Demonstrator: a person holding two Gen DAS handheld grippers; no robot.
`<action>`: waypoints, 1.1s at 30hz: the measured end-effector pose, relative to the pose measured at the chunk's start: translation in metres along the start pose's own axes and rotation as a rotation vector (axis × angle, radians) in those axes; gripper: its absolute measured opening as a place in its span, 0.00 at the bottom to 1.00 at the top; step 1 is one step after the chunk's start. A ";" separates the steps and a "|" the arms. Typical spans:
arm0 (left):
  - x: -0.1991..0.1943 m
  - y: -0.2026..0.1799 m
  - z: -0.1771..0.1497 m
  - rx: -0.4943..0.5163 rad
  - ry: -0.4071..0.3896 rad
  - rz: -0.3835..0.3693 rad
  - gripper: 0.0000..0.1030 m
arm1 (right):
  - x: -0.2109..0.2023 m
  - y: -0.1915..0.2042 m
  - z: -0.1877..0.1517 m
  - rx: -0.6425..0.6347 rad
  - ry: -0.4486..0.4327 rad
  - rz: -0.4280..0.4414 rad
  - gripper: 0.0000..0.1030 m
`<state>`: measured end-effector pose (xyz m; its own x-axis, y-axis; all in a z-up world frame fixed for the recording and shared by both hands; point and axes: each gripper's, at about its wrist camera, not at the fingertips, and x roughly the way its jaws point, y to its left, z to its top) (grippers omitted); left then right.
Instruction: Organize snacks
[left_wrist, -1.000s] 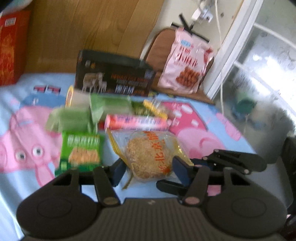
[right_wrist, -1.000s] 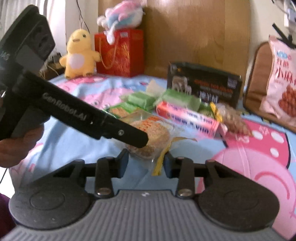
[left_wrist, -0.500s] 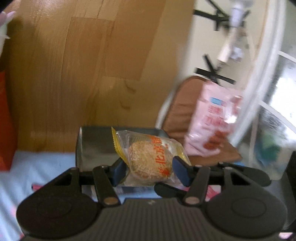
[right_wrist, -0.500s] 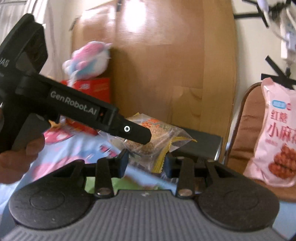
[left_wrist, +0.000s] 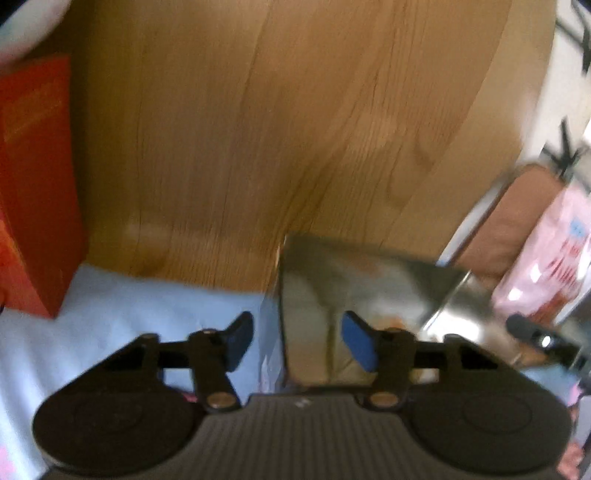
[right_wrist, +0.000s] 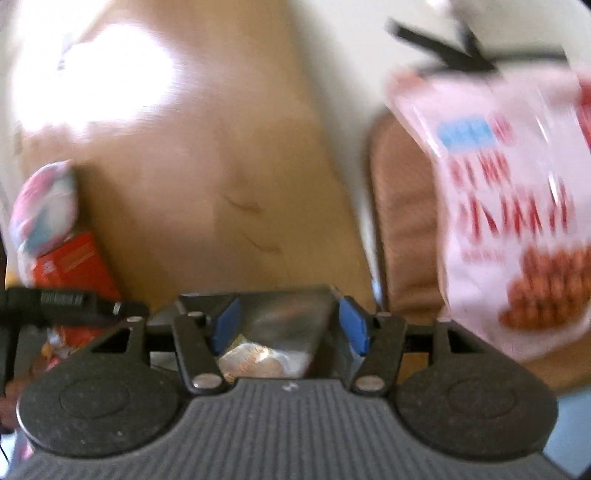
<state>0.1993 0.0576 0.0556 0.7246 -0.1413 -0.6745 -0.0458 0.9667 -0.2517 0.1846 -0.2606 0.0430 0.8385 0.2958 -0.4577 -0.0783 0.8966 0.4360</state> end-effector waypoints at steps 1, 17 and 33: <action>0.003 0.000 -0.004 0.000 0.013 0.004 0.42 | 0.005 -0.004 -0.001 0.031 0.029 0.017 0.61; -0.065 0.021 -0.032 -0.075 -0.066 0.021 0.60 | -0.024 -0.004 -0.014 0.070 0.106 0.072 0.66; -0.164 0.009 -0.162 0.056 -0.019 -0.129 0.61 | -0.095 0.077 -0.116 -0.096 0.273 0.164 0.69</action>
<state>-0.0315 0.0552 0.0512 0.7349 -0.2613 -0.6258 0.0866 0.9514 -0.2956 0.0368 -0.1814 0.0300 0.6363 0.5043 -0.5837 -0.2616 0.8529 0.4518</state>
